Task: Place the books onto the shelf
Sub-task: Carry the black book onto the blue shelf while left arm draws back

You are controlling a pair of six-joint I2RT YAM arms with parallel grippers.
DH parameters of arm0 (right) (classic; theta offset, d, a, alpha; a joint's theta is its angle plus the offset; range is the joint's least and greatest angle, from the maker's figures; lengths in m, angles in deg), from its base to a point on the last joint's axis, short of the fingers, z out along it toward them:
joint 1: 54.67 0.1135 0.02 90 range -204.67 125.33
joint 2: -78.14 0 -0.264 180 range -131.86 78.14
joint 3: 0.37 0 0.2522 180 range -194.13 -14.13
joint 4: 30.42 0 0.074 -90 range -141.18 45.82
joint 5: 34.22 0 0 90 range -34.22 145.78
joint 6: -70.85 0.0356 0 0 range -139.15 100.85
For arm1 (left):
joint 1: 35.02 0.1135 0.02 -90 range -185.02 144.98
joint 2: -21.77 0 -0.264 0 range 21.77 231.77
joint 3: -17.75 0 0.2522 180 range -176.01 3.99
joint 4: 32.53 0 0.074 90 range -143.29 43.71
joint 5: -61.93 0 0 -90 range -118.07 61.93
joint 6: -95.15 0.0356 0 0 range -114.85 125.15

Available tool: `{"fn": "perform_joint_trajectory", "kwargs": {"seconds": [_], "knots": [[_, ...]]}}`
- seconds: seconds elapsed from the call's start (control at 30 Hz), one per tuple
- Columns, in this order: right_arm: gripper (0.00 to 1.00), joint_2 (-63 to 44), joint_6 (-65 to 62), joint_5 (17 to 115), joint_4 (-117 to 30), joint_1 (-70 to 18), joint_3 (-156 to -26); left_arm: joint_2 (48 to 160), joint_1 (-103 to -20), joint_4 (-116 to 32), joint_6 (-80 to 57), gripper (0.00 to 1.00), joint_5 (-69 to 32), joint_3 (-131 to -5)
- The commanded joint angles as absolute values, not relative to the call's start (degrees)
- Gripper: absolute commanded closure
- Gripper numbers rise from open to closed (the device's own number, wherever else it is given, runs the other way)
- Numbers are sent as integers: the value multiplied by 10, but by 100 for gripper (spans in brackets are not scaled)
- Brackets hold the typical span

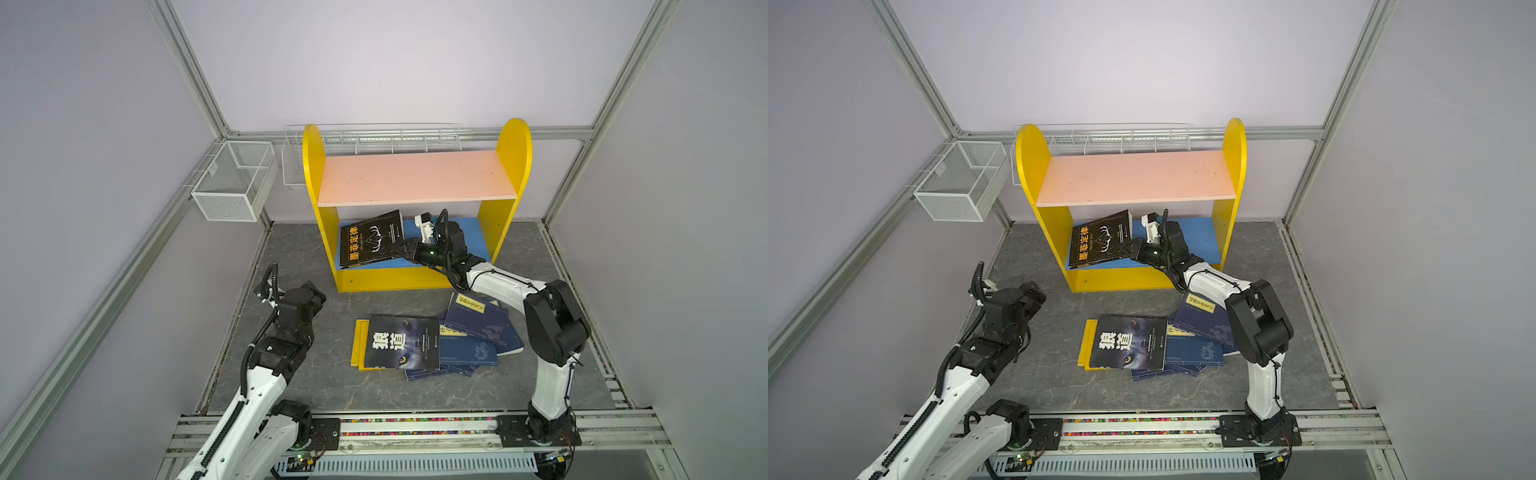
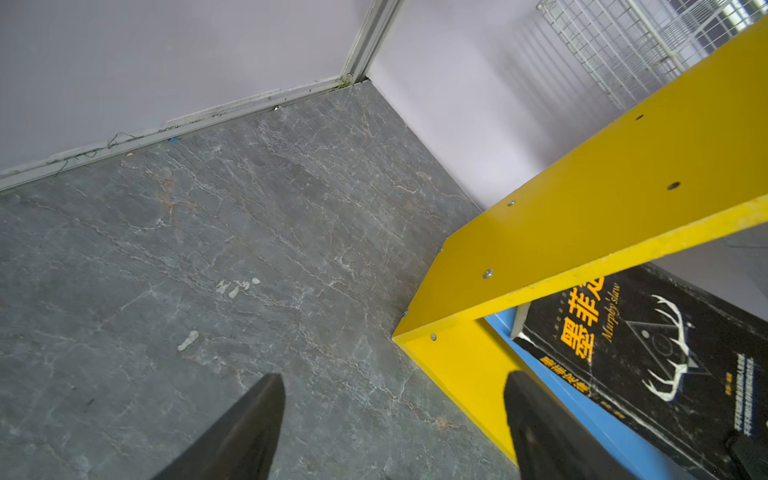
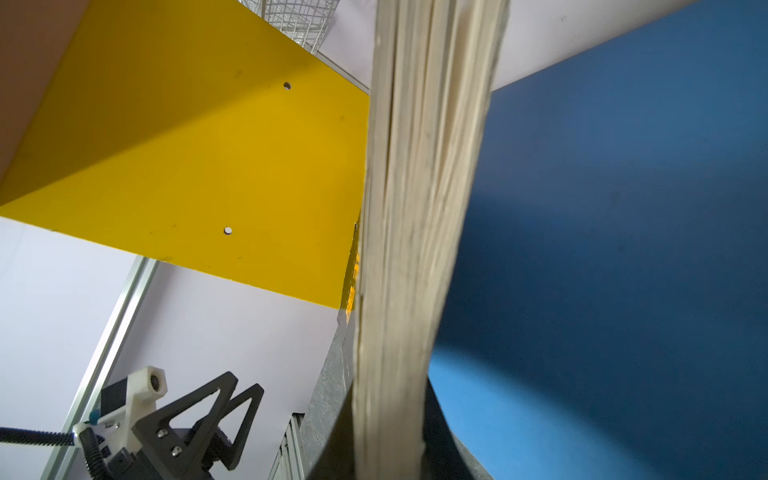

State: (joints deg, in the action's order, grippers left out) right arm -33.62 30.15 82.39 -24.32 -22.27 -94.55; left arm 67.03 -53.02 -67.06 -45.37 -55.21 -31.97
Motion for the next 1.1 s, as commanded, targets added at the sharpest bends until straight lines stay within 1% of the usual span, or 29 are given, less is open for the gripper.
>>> {"fn": "perform_joint_trajectory", "kwargs": {"seconds": [0.0,0.2,0.27,0.3,0.33,0.37,0.4,0.5,0.6,0.67,0.77,0.83,0.93,1.07], "knots": [[91,-348,321,804,-224,-219,-971,677,-529,-695,-465,16,-558,-312],[88,-366,328,795,-233,-216,-988,681,-529,-696,-463,16,-547,-310],[85,-372,332,796,-236,-213,-989,679,-529,-696,-460,16,-547,-310],[81,-375,334,797,-237,-212,-990,679,-529,-696,-458,16,-547,-311],[74,-377,336,796,-240,-209,-990,679,-529,-694,-457,16,-546,-311],[62,-378,335,791,-246,-207,-990,679,-529,-694,-456,16,-546,-312],[53,-376,331,783,-258,-203,-991,680,-529,-694,-456,16,-546,-312],[31,-369,279,741,-359,-191,-1019,681,-529,-692,-458,16,-542,-312],[20,-368,213,674,-489,-178,-1071,685,-529,-689,-458,16,-534,-313],[15,-372,179,629,-559,-172,-1103,689,-529,-688,-459,16,-531,-314],[7,-380,137,564,-639,-164,-1144,692,-529,-688,-460,16,-530,-316],[5,-384,110,520,-678,-158,-1163,695,-529,-685,-460,16,-529,-317],[5,-387,84,487,-706,-156,-1175,703,-529,-686,-454,16,-527,-320],[8,-383,65,503,-693,-156,-1165,720,-529,-685,-438,16,-512,-329]]}}
